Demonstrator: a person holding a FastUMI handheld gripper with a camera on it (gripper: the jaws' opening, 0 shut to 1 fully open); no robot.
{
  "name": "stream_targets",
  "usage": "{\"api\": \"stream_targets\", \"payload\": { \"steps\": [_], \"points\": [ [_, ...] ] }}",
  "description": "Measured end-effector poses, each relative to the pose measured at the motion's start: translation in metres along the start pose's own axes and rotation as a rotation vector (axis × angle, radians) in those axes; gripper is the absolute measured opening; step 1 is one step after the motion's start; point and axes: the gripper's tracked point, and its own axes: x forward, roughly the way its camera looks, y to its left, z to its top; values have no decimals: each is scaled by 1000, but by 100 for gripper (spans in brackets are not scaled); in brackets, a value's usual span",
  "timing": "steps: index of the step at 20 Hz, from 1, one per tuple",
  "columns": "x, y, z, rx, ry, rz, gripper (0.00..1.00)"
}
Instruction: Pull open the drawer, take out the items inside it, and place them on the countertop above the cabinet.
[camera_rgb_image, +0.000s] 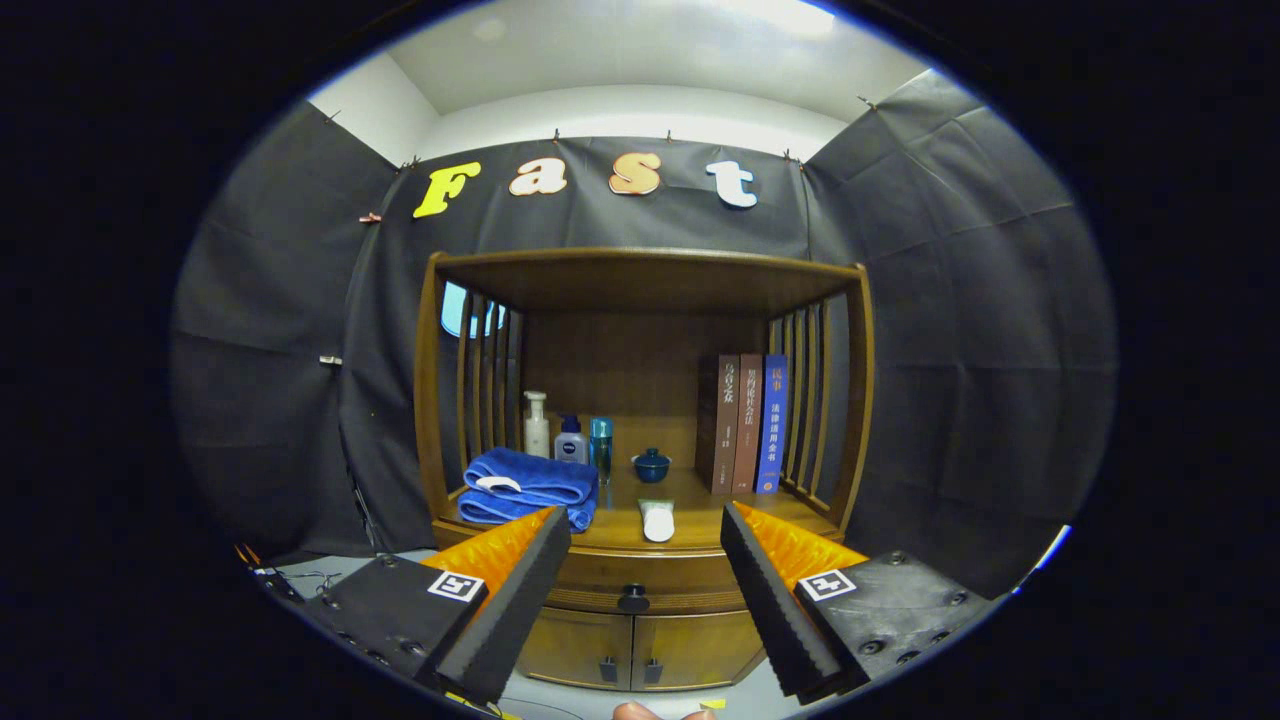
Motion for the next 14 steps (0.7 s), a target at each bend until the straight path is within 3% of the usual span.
{"api": "stream_targets", "payload": {
  "steps": [7, 14],
  "points": [
    [-63, 20, 51, 27, 4, 33, 98],
    [-109, 8, 77, 70, -9, 24, 98]
  ]
}}
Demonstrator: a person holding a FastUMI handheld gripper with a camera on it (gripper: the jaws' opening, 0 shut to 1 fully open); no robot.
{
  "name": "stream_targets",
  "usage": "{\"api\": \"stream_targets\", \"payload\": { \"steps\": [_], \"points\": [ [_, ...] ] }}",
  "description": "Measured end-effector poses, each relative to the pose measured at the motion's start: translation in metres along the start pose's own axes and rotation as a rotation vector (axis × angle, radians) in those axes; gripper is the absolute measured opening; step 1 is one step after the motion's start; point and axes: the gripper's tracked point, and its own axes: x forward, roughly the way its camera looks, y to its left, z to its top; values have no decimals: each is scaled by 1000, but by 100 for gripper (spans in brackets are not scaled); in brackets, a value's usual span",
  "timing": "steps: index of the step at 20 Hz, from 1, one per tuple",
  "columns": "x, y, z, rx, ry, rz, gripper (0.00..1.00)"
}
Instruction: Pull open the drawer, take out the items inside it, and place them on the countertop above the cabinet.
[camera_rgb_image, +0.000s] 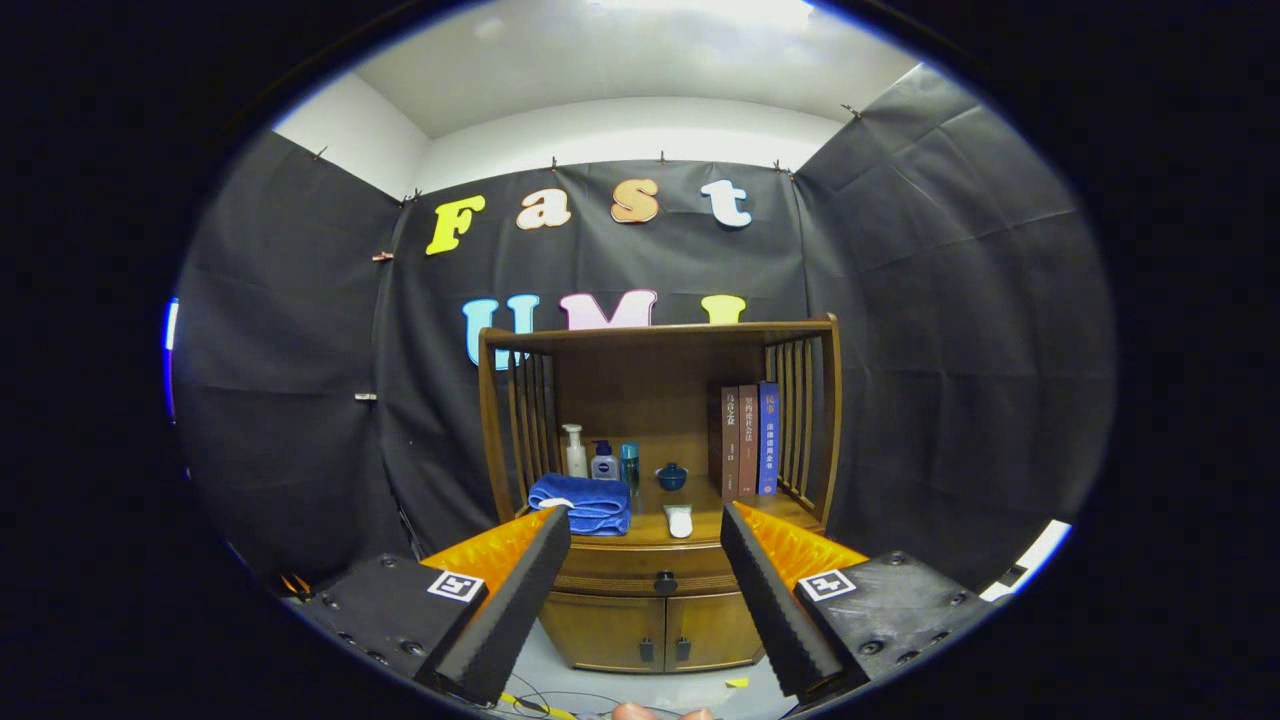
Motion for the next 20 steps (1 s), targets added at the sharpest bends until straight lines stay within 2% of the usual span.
{"api": "stream_targets", "payload": {
  "steps": [20],
  "points": [
    [-2, 10, 12, 38, -38, 43, 99]
  ]
}}
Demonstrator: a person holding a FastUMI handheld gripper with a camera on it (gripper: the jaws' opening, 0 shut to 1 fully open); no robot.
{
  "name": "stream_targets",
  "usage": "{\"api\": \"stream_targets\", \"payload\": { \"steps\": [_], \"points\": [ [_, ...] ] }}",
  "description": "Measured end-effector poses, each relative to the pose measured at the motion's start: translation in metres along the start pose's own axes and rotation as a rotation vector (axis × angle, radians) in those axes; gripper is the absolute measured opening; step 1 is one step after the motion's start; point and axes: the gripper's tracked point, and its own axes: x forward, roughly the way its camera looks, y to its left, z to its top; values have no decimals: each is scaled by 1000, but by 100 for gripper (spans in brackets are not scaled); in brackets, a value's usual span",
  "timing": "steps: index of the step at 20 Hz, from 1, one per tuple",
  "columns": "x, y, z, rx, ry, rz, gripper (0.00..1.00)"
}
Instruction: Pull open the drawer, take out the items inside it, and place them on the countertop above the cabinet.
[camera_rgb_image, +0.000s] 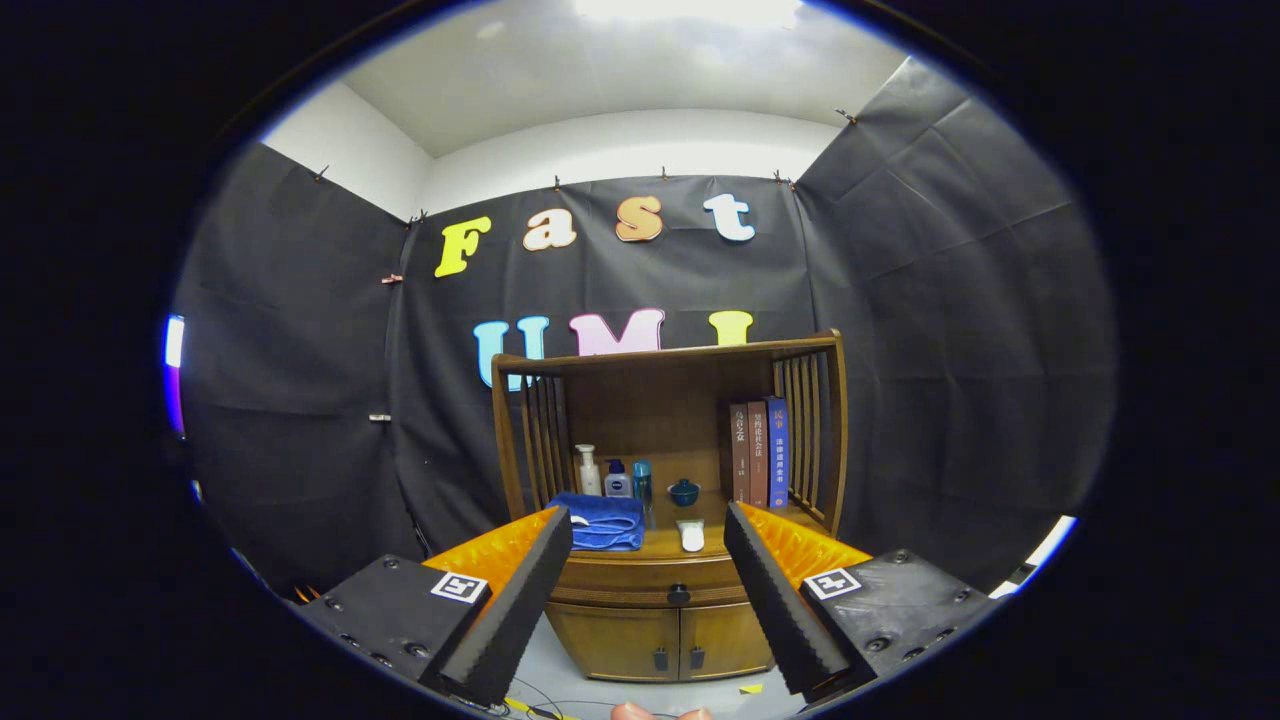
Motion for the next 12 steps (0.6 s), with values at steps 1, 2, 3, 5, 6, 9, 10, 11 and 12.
{"api": "stream_targets", "payload": {
  "steps": [1, 2, 3, 5, 6, 9, 10, 11, 12],
  "points": [
    [1, 0, 0, 4, -1, 1, 99],
    [1, 0, 0, 3, 0, 1, 99],
    [0, -1, 0, 1, 0, -1, 99],
    [0, 0, 0, -4, -2, -1, 99],
    [-1, -1, 0, -8, -3, -3, 99],
    [-3, -3, 1, -16, -12, -10, 99],
    [-4, -3, 0, -16, -10, -12, 99],
    [-5, -2, -1, -14, -9, -10, 99],
    [-5, -2, -1, -11, -7, -9, 99]
  ]
}}
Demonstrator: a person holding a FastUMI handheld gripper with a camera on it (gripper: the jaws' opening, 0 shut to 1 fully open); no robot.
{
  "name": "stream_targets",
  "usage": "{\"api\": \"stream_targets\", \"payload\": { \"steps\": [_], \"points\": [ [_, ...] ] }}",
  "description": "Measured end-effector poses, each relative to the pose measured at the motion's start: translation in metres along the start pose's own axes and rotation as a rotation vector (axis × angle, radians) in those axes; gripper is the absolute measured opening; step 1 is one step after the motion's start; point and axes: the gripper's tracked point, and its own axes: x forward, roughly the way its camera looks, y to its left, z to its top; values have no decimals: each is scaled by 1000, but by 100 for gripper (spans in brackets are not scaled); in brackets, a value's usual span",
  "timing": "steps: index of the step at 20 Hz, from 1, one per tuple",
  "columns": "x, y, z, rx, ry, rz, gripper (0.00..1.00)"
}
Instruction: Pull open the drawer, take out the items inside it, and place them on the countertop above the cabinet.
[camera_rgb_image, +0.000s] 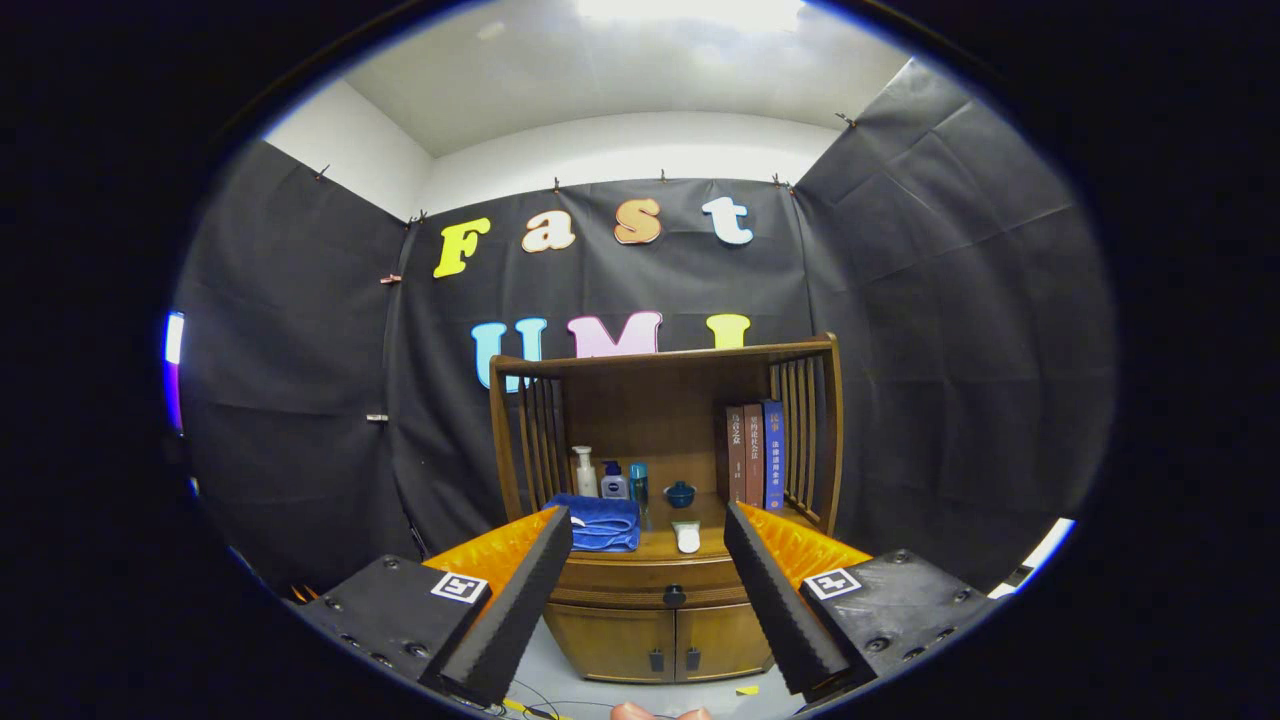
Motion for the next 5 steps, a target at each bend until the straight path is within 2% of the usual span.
{"api": "stream_targets", "payload": {
  "steps": [5],
  "points": [
    [-1, 1, -1, -9, -4, 1, 99]
  ]
}}
